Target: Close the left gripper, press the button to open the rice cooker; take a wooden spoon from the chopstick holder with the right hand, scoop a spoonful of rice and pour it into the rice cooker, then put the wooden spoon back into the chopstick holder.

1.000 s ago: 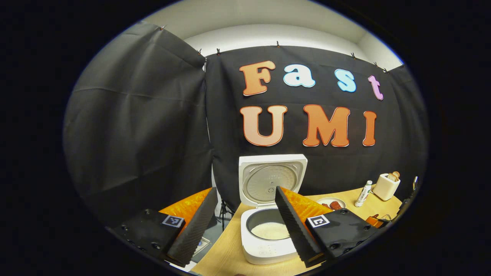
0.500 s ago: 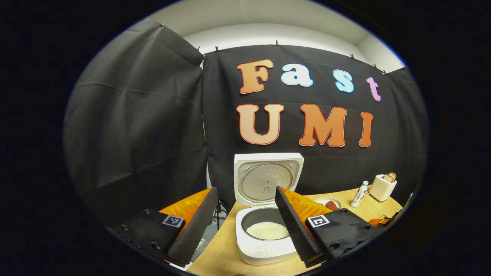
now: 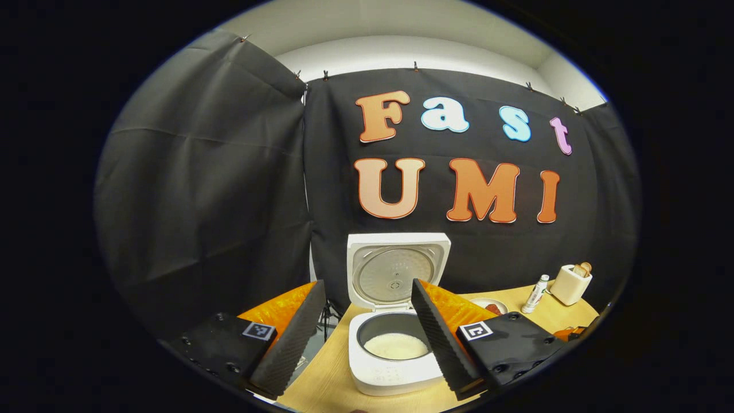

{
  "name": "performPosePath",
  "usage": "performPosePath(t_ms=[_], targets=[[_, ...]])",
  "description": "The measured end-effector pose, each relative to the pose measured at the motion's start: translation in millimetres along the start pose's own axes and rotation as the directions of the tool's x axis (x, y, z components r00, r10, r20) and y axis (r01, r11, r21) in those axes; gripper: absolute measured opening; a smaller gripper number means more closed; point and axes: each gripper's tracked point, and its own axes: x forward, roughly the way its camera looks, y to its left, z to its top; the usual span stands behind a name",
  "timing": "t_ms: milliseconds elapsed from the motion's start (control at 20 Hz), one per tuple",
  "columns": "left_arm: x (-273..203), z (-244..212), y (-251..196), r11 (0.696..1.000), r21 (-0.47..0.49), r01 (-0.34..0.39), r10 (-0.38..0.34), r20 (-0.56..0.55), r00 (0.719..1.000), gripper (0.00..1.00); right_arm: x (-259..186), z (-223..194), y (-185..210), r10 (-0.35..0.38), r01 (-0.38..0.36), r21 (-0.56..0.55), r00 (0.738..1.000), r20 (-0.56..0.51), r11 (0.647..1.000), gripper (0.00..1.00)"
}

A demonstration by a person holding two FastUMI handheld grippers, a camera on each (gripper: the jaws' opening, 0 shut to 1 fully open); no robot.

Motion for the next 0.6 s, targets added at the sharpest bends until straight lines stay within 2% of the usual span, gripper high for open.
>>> performPosePath(t_ms=[50, 100, 200, 550, 600], targets=[[-2.1, 2.1, -1.2, 1.0, -0.003, -0.004, 0.004, -0.002, 1.0, 1.0, -3.7, 4.8, 3.3, 0.002, -0.002, 0.011, 1.0, 0.0, 1.0, 0.14], [-4.4, 4.2, -1.8, 1.0, -0.003, -0.01, 0.01, -0.005, 1.0, 1.0, -6.6, 9.6, 6.9, 0.005, -0.005, 0.018, 1.0, 0.0, 1.0, 0.1], [-9.9, 8.9, -1.9, 1.0, 0.008, -0.024, 0.024, -0.006, 1.0, 1.0, -10.8, 16.7, 17.7, 0.012, -0.012, 0.016, 1.0, -0.003, 1.0, 0.14], [-24.9, 7.7, 2.6, 0.999, 0.023, -0.043, 0.043, -0.01, 0.999, 1.0, -12.4, 27.8, 52.5, 0.05, -0.049, 0.024, 0.999, -0.014, 0.999, 0.14], [-26.7, 5.5, 4.5, 0.999, 0.022, -0.045, 0.045, -0.013, 0.999, 1.0, -12.4, 28.0, 58.1, 0.061, -0.061, 0.037, 0.998, -0.012, 0.997, 0.1]])
